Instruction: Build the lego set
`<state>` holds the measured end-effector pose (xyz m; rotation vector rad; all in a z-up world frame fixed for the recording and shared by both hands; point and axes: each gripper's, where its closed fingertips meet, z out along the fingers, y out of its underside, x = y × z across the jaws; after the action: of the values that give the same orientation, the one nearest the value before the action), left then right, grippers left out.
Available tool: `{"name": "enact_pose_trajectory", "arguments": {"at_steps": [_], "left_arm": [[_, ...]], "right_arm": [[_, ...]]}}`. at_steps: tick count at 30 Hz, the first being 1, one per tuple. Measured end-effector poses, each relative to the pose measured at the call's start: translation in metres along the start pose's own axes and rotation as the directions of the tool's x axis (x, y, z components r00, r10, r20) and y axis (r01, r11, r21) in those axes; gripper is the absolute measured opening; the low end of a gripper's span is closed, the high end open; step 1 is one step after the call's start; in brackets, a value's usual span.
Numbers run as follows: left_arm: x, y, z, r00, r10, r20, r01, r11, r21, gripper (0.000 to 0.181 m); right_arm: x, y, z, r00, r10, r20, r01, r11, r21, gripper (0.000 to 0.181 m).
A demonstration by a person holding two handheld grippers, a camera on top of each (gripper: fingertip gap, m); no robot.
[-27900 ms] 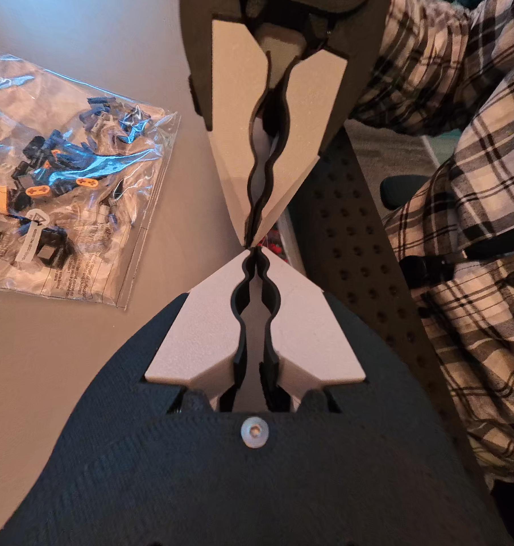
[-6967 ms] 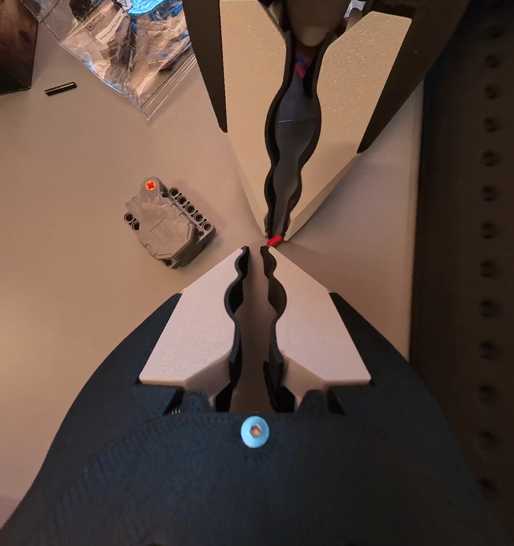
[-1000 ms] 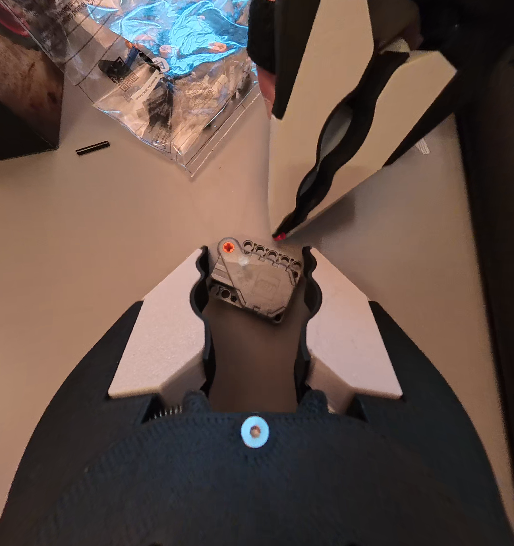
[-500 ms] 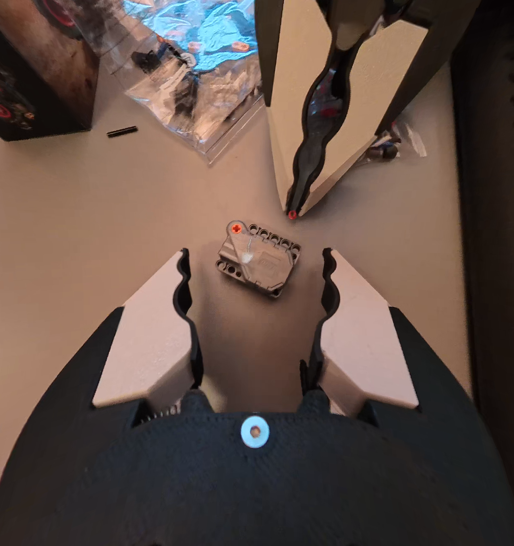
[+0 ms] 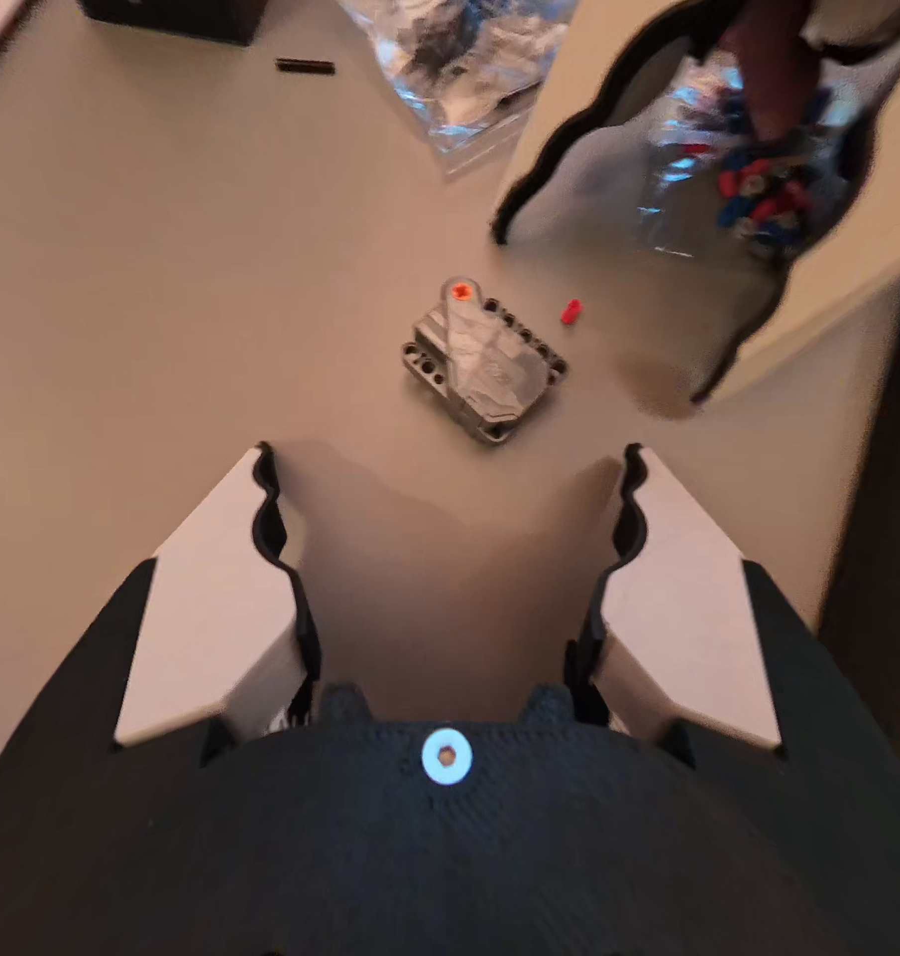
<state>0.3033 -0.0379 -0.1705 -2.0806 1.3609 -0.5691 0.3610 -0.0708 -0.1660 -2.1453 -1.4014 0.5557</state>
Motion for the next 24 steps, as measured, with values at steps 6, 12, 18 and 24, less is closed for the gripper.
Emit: {"name": "enact_pose_trajectory", "arguments": {"at_steps": [6, 12, 18, 24], "left_arm": [[-0.009, 0.001, -0.001, 0.989, -0.067, 0.131, 0.062, 0.997, 0.041, 0.113], [-0.023, 0.004, -0.001, 0.980, -0.110, 0.165, 0.104, 0.994, 0.041, 0.136], [-0.023, 0.005, 0.000, 0.980, -0.108, 0.166, 0.102, 0.994, 0.044, 0.138], [-0.022, 0.006, 0.001, 0.981, -0.106, 0.161, 0.103, 0.994, 0.028, 0.148]], "right_arm": [[-0.004, -0.010, 0.009, 0.994, 0.016, -0.108, -0.008, 0.997, 0.071, 0.106], [0.016, -0.005, 0.010, 0.973, 0.133, -0.189, -0.124, 0.990, 0.059, 0.135], [0.021, 0.003, 0.005, 0.970, 0.156, -0.188, -0.145, 0.987, 0.072, 0.133], [0.018, 0.008, 0.008, 0.975, 0.143, -0.169, -0.138, 0.990, 0.042, 0.154]]}}
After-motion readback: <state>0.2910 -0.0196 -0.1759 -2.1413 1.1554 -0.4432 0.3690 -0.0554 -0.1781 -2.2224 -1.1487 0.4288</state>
